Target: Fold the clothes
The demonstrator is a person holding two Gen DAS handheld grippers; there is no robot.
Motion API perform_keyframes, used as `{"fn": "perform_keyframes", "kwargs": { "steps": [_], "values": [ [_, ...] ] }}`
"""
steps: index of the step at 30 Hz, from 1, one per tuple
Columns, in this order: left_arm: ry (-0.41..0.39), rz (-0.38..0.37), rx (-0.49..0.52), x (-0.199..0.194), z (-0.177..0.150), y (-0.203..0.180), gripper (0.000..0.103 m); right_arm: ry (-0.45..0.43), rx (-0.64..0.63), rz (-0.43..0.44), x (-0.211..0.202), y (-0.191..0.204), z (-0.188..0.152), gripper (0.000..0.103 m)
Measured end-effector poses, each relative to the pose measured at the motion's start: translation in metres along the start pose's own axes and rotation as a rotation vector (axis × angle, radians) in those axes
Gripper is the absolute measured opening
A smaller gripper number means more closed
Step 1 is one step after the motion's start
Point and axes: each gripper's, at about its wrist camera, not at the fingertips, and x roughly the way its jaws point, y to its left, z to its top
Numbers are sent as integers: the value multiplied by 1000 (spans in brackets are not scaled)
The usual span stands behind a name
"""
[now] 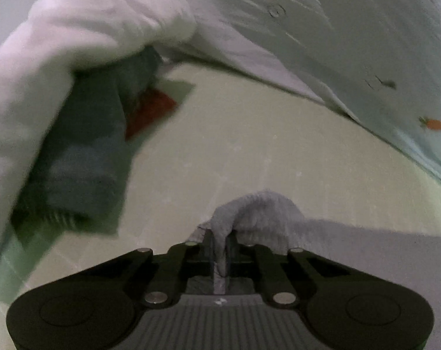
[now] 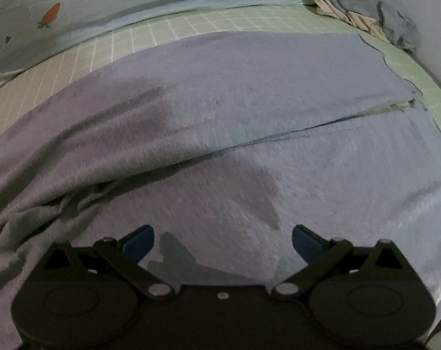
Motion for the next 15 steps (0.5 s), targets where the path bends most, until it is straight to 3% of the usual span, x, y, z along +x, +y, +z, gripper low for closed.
{"fn": "perform_keyframes", "kwargs": {
  "steps": [4, 7, 8, 9, 11, 15],
  "values": [
    [-19, 34, -61, 6, 15, 9, 10, 23, -8, 5, -1, -5, -10, 102],
    [-39, 46, -102, -1, 19, 13, 23, 32, 3, 18, -2, -10, -16, 102],
    [-46, 51, -101, -8, 17, 12, 37, 32, 9, 25, -3, -12, -17, 102],
    [-54, 55, -94, -17, 14, 11, 59, 27, 19, 36, -4, -14, -18, 102],
    [-84, 47, -82, -39, 5, 8, 90, 18, 39, 58, -6, -20, -20, 102],
    [-93, -23, -48, -84, -27, 1, 98, 7, 108, 119, -6, -35, -26, 102]
  ]
}}
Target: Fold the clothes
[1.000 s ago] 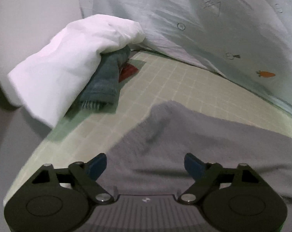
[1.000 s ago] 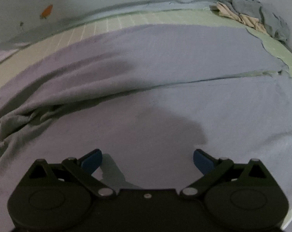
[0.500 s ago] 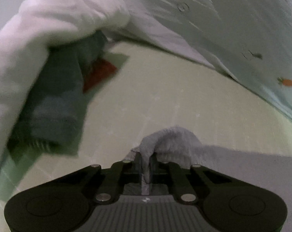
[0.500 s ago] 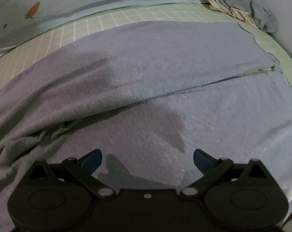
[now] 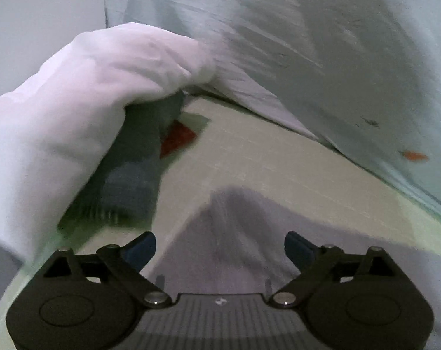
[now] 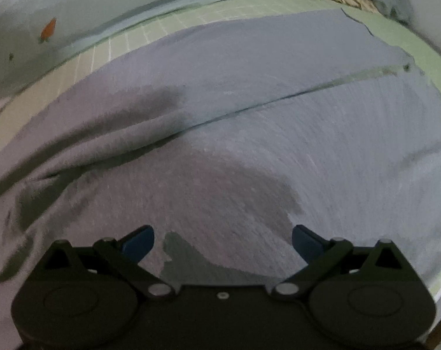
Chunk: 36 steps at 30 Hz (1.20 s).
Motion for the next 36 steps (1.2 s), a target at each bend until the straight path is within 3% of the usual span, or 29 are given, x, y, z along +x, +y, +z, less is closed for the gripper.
{"fn": "perform_keyframes", "kwargs": {
  "steps": [7, 13, 26, 33, 36],
  "values": [
    [84, -16, -63, -74, -79, -13, 100, -24, 122, 162, -9, -54, -6, 102],
    [63, -5, -93, -124, -124, -44, 100, -16, 255, 311, -22, -130, -3, 102],
    [81, -38, -67, -175, -203, -164, 100, -29, 709, 459, -29, -348, 1, 103],
    [91, -25, -77, -188, -232, -202, 100, -17, 817, 546, -22, -400, 6, 103],
    [92, -15, -74, -194, -240, -210, 100, -11, 887, 629, -9, -409, 7, 103]
  ]
}}
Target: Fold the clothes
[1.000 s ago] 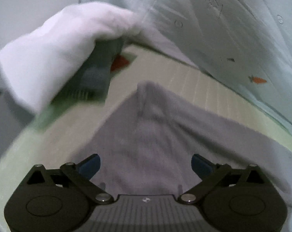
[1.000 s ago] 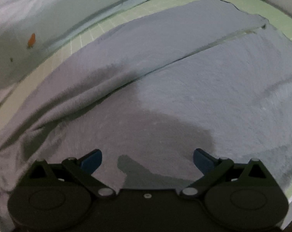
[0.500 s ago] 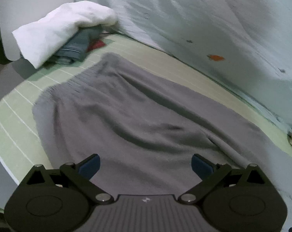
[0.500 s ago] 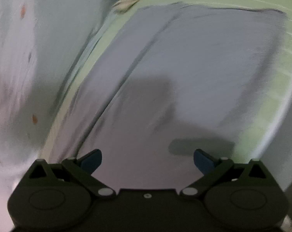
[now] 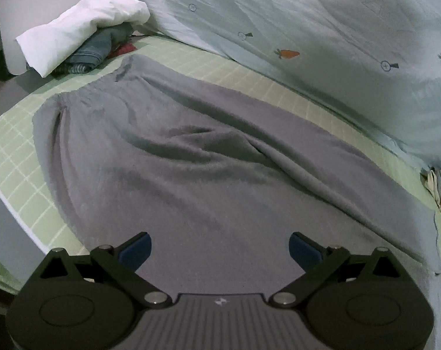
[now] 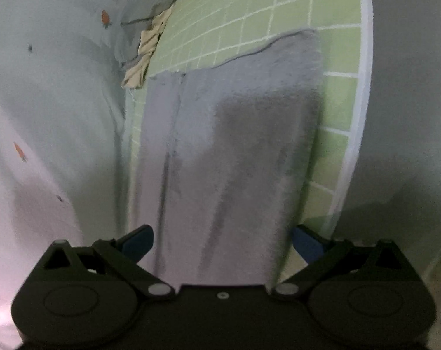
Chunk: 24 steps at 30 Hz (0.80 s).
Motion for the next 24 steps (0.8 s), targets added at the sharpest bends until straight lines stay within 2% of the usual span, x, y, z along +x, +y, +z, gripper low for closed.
{"fn": "perform_keyframes", "kwargs": {
  "steps": [4, 14, 20, 24],
  "values": [
    [-1, 25, 1, -8, -6, 0, 100, 36, 61, 61, 7, -4, 7, 103],
    [-5, 55, -67, -11, 9, 44, 100, 106, 46, 66, 36, 11, -27, 103],
    [-2, 59, -118, 0, 32, 88, 100, 106, 73, 63, 40, 25, -42, 103],
    [19, 67, -207, 16, 52, 133, 100, 102, 62, 54, 29, 37, -56, 103]
  ]
}}
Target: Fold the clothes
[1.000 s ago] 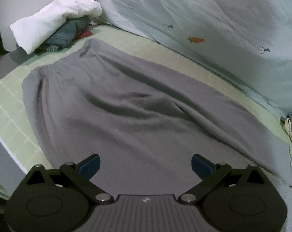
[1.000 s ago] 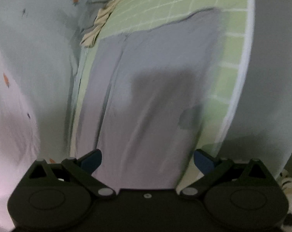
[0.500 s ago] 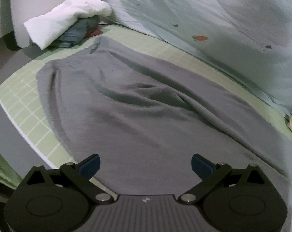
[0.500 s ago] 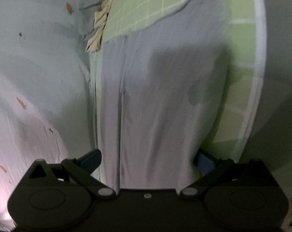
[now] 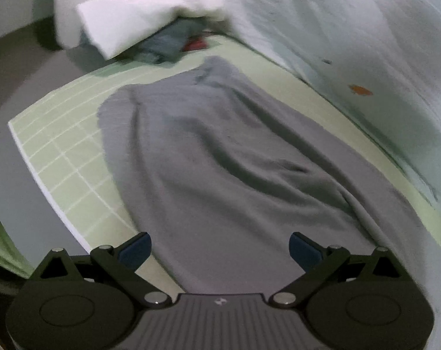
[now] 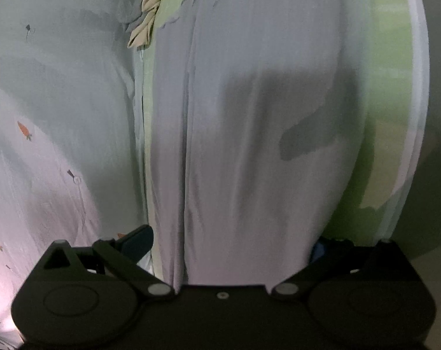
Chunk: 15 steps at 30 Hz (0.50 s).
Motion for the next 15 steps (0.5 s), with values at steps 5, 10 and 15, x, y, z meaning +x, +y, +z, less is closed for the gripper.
{"fn": "perform_keyframes", "kwargs": {
  "steps": [5, 10, 15],
  "values": [
    [50, 4, -138, 30, 33, 53, 100, -40, -6, -1, -11, 6, -27, 103],
    [85, 6, -156, 61, 60, 83, 100, -99, -9, 1, -17, 9, -56, 103],
    [117, 30, -162, 88, 79, 101, 99, -184, 25, 4, -13, 10, -72, 103]
  ]
}}
